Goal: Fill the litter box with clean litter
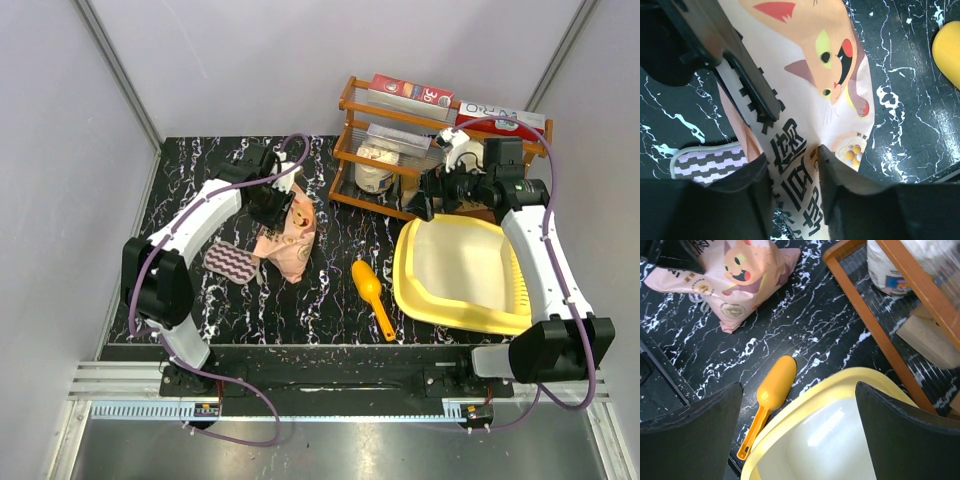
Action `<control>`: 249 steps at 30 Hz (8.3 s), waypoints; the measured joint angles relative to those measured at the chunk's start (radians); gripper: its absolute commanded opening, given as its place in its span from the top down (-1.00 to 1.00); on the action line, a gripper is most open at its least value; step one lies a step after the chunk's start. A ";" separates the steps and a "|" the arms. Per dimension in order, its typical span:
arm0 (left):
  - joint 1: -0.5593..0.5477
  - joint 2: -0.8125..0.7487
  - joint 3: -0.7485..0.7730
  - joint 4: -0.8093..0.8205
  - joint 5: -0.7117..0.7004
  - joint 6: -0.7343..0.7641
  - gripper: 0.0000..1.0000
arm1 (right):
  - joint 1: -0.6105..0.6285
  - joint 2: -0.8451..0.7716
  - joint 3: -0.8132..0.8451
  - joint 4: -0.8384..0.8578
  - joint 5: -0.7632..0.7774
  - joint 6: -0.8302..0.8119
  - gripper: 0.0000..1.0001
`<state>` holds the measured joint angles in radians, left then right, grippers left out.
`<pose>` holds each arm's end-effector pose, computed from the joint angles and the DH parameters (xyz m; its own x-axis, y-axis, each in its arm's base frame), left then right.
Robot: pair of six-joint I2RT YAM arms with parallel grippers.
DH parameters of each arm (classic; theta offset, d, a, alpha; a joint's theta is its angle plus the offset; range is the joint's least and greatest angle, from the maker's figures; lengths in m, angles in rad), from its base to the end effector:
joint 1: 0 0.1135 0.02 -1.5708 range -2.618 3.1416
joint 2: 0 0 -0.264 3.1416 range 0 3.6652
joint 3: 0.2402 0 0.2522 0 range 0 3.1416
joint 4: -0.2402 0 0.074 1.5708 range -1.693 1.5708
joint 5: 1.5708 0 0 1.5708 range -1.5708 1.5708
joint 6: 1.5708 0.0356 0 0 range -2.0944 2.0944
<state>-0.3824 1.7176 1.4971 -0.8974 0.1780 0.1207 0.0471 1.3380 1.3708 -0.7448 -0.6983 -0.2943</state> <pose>0.3302 -0.1396 0.2816 -0.7753 0.4396 -0.4536 0.5364 0.8374 -0.1054 0.2772 0.0360 0.3722 -0.4731 -0.2447 -0.8464 -0.6891 0.7013 0.1824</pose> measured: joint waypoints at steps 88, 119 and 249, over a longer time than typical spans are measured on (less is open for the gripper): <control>0.126 -0.425 -0.278 0.361 0.228 -0.053 -0.75 | 0.451 0.446 0.312 -0.134 -0.048 -0.531 0.03; 0.126 -0.462 -0.348 0.373 0.229 -0.058 -0.75 | 0.451 0.472 0.312 -0.079 -0.043 -0.494 1.00; 0.213 -0.317 -0.116 0.224 0.658 0.576 -0.65 | 0.582 0.708 0.912 -0.259 -0.069 -0.341 1.00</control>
<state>-0.1692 1.4006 1.3811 -0.6739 0.8360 0.6968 0.6289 2.0464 2.2826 -1.0035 -0.7670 -0.6353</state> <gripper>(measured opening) 0.824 0.011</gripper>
